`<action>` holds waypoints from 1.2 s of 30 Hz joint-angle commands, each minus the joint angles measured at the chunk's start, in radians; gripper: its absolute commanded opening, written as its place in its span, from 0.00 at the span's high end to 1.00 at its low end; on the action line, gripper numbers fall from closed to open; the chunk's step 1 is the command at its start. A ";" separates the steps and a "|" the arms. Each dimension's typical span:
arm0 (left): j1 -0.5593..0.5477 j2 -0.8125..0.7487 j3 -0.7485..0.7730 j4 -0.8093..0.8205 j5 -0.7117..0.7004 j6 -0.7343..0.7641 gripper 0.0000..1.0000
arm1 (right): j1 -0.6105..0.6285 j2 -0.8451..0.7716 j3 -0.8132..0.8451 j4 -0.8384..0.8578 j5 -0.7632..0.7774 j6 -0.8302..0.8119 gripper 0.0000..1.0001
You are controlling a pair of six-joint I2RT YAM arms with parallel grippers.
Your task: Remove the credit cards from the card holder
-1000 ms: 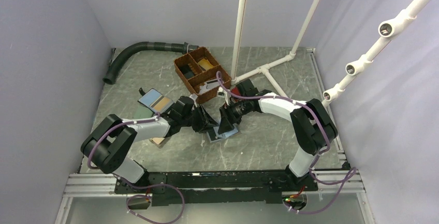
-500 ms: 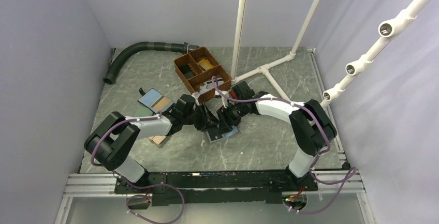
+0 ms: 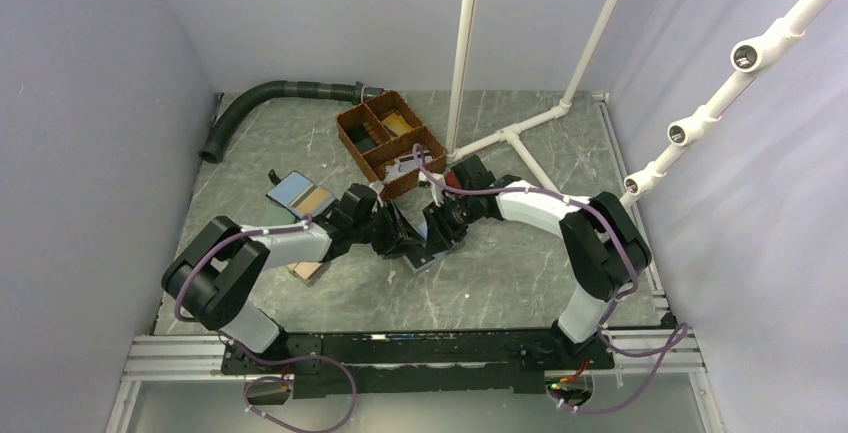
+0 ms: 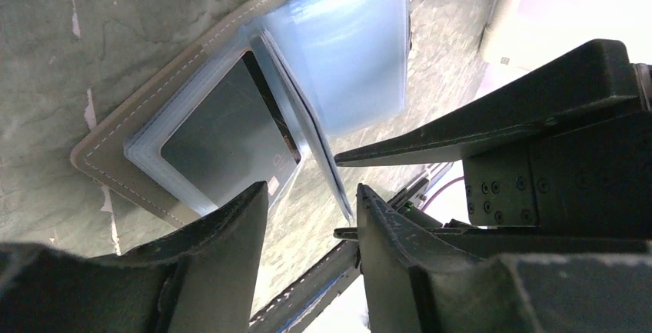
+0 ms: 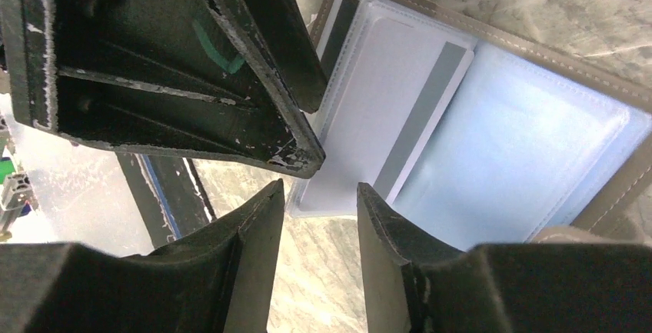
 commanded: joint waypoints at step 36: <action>0.031 -0.195 -0.025 -0.147 -0.190 -0.030 0.42 | -0.051 0.137 0.135 -0.017 -0.015 0.024 0.57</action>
